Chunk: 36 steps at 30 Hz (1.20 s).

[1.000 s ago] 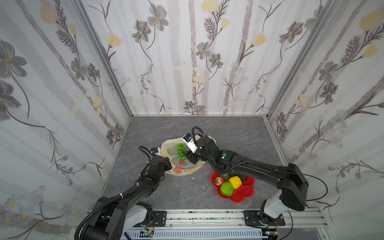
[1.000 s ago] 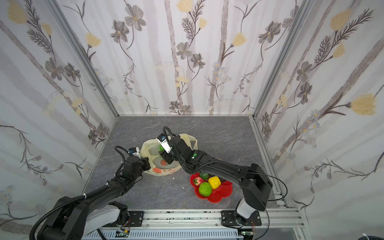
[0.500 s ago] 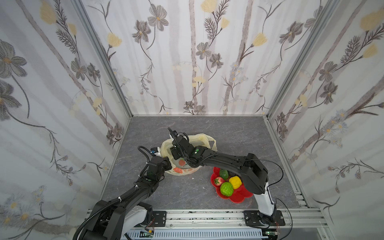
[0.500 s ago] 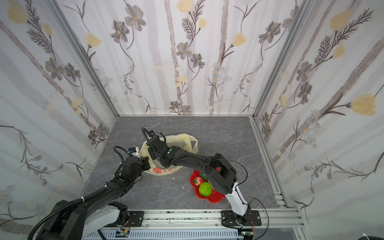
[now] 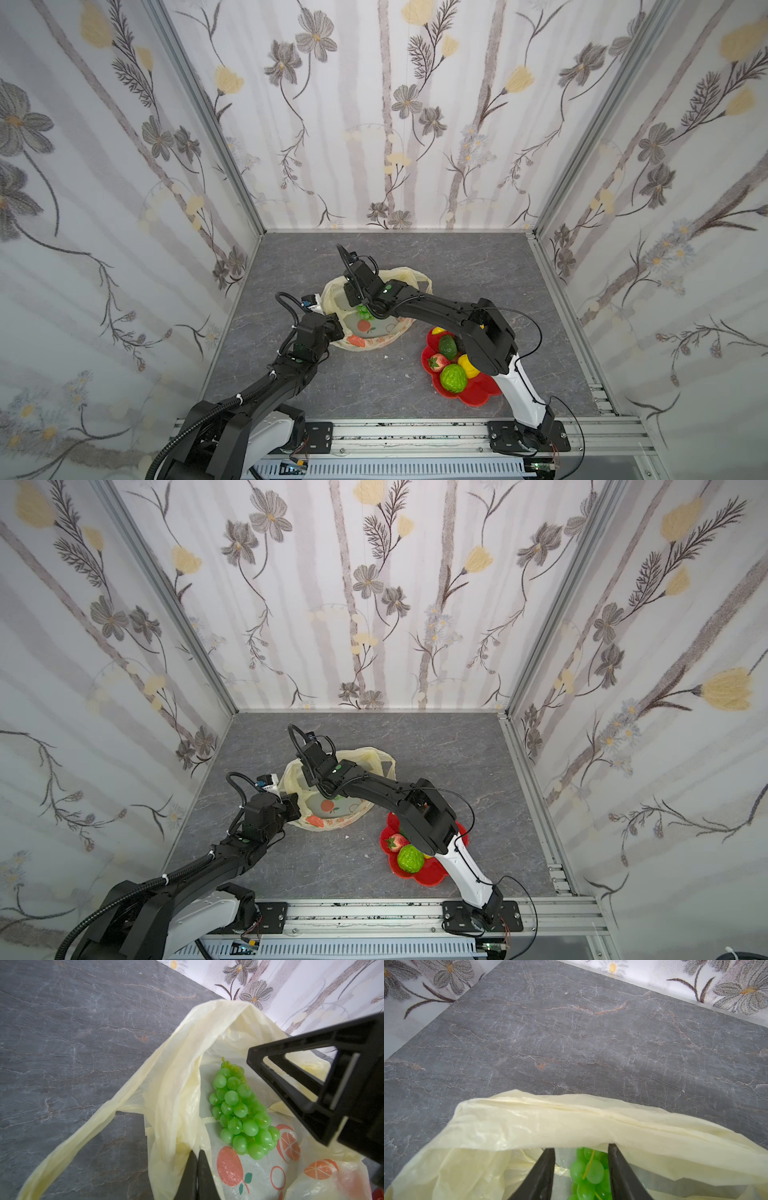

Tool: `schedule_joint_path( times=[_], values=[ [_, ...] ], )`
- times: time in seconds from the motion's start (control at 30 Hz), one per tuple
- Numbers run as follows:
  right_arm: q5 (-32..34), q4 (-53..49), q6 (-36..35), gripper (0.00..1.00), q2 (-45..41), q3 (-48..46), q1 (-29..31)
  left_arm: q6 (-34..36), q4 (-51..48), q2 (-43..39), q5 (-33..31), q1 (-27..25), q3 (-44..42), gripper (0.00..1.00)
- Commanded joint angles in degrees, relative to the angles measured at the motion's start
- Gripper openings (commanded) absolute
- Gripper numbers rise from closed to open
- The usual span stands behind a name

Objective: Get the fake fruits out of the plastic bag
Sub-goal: 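Move the right gripper over the bag and lower it toward the green grapes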

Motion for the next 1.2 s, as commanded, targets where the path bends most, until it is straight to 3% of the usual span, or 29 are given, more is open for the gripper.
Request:
schedule_joint_path(
  times=[0.0,0.67,1.17],
  values=[
    [-2.21,-1.16,1.54,0.4,0.89,0.77,0.04,-0.2,1.87,0.07,0.14,0.0,-0.04,0.0],
    [-2.91,-2.86,3.04,0.38,2.23,1.51,-1.07,-0.24,1.82,-0.33,0.21,0.02,-0.12,0.0],
    [-2.27,-4.43,1.86,0.27,5.51,6.28,-1.5,-0.21,1.87,0.03,0.32,-0.1,0.01,0.0]
  ],
)
